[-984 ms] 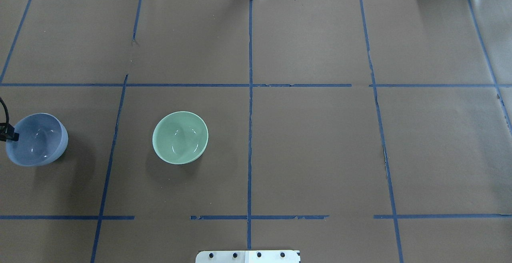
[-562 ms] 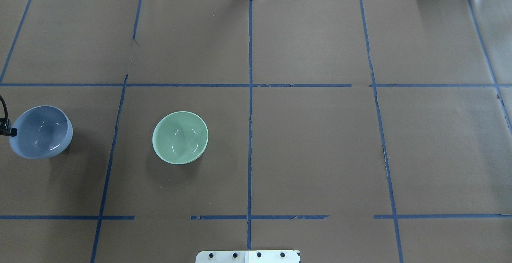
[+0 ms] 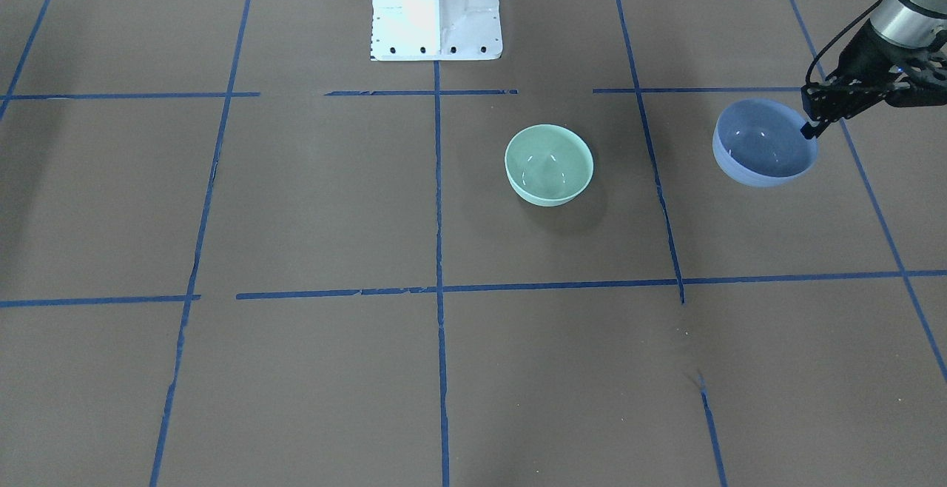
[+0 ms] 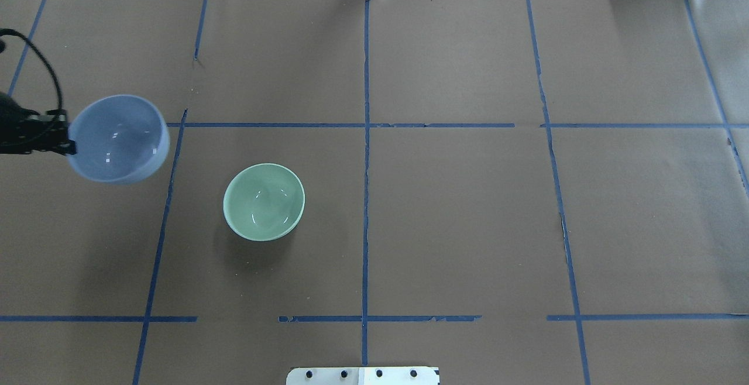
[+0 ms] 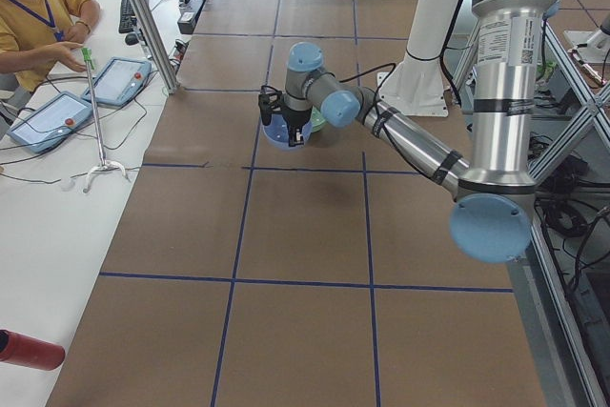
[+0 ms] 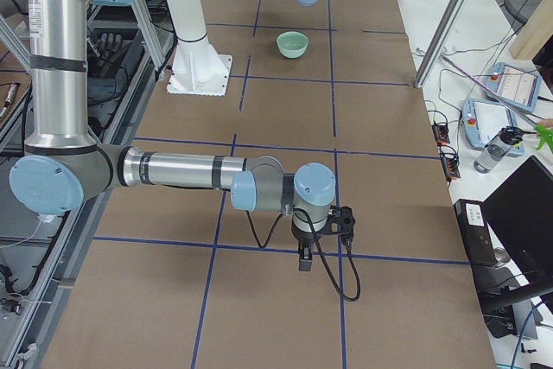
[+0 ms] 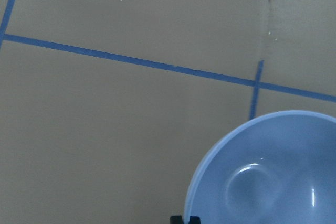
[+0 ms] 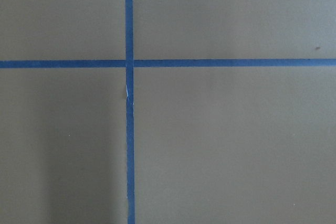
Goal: Stack blue bowl on green bowl
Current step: 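Lift the blue bowl with the left gripper and carry it over the green bowl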
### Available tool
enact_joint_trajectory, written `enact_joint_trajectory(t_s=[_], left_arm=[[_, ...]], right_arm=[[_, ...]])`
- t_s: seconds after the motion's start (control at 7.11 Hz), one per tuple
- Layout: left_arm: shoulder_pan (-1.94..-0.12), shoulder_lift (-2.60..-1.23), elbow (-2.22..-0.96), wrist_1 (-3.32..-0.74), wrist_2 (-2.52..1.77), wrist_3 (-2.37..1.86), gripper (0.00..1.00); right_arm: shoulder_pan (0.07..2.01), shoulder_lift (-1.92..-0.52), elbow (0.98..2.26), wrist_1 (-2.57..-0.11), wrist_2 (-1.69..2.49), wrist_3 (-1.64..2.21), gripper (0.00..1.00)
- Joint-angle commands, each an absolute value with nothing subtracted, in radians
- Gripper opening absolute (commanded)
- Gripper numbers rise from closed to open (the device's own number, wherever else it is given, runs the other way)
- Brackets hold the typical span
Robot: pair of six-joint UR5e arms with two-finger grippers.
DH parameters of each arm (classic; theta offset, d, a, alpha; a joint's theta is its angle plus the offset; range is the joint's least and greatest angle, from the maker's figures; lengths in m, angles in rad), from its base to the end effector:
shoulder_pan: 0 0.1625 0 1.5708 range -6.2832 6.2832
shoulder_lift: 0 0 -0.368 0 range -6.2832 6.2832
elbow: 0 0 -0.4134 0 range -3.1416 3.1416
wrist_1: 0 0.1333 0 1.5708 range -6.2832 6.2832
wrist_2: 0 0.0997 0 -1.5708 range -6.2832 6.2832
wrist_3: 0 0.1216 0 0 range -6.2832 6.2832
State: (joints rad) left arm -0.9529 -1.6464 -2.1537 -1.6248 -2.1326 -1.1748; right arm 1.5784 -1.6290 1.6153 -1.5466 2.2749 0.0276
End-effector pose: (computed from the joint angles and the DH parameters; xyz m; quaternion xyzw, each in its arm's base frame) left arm 0.2323 -0.4452 0.2892 0.0063 0.4240 -0.1545 0.8924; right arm 0.0583 -0.4922 0.6272 0.0015 -0.3449 0.0147 0.9385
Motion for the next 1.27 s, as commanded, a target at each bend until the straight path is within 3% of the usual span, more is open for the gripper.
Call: enact_joint_trajectory(t_s=[0.0, 0.28, 1.12], left_arm=[[-0.753, -1.819, -2.140, -1.542, -2.068, -1.459, 0.00], [-0.626, -1.867, -2.102, -1.548, -2.004, -1.603, 0.00], [-0.560, -1.878, -1.990, -1.651, -1.957, -1.661, 0.00]], right_arm=[[1.578, -1.629, 1.615, -1.546, 2.275, 0.028, 1.00], [1.578, -1.629, 1.615, -1.546, 2.275, 0.028, 1.00], [1.578, -1.629, 1.615, -1.546, 2.275, 0.028, 1.00]])
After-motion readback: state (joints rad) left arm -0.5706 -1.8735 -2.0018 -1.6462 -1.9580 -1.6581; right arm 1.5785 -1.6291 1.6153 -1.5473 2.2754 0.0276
